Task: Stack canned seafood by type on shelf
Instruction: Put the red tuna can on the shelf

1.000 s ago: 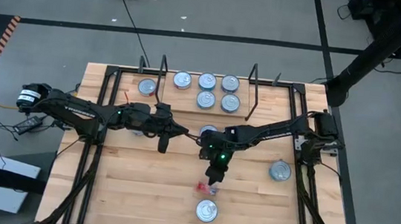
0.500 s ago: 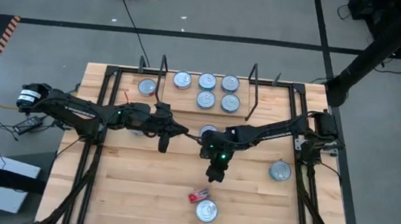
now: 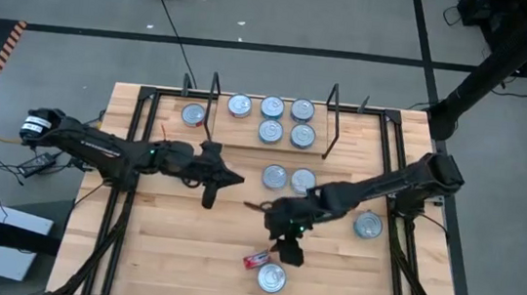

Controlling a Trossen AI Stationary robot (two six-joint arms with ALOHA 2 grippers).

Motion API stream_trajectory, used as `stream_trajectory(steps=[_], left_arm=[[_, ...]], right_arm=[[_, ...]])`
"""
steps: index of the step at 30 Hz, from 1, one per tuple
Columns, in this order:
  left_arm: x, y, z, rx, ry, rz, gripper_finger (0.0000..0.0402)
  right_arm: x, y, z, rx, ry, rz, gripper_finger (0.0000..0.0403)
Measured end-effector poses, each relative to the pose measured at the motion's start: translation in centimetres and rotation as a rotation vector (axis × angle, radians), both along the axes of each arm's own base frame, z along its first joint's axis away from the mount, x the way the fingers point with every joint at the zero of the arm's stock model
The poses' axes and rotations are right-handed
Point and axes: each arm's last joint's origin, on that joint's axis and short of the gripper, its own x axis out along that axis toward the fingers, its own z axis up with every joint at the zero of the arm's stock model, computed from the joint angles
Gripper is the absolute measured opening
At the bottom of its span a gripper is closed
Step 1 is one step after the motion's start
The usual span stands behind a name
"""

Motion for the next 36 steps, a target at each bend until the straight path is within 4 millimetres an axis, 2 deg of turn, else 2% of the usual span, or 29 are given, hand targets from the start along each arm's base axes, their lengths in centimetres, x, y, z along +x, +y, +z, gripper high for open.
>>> stream_trajectory(steps=[4, 8, 11, 15, 17, 18, 22, 25, 31, 36], left_arm=[[-0.4, -1.5, 0.4, -0.009, -0.022, -0.061, 0.0001], [-0.5, -3.2, 1.2, -0.016, -0.032, -0.131, 0.0001], [-0.4, -4.2, 2.1, -0.004, 0.021, -0.158, 0.0001], [-0.2, -5.3, 3.3, 0.042, 0.159, -0.147, 0.0001], [0.1, -5.8, 4.0, 0.058, 0.215, -0.154, 0.0001], [0.4, -6.1, 4.4, 0.059, 0.235, -0.158, 0.0001], [2.0, -7.3, 5.6, 0.079, 0.337, -0.175, 0.0001], [3.1, -8.2, 6.3, 0.095, 0.407, -0.180, 0.0001], [5.5, -10.6, 8.1, 0.036, 0.417, -0.177, 0.0001], [8.3, -12.8, 7.1, 0.030, 0.551, -0.163, 0.0013]], right_arm=[[-0.7, 1.3, 1.7, -0.048, 0.048, -0.047, 0.0194], [-2.3, 2.2, 4.0, -0.108, 0.099, -0.086, 0.0186], [-4.1, 2.6, 5.1, -0.154, 0.127, -0.085, 0.0152], [-5.9, 3.0, 5.9, -0.195, 0.128, -0.058, 0.0065], [-6.7, 3.0, 5.8, -0.193, 0.121, -0.045, 0.0020], [-7.1, 3.0, 5.6, -0.190, 0.118, -0.039, 0.0012], [-8.8, 2.8, 4.6, -0.161, 0.100, -0.037, 0.0016], [-9.6, 3.1, 4.2, -0.100, 0.011, -0.026, 0.0007], [-11.5, 3.8, 3.3, -0.053, -0.025, -0.004, 0.0013], [-12.3, 3.9, 2.7, -0.078, -0.022, 0.014, 0.0010]])
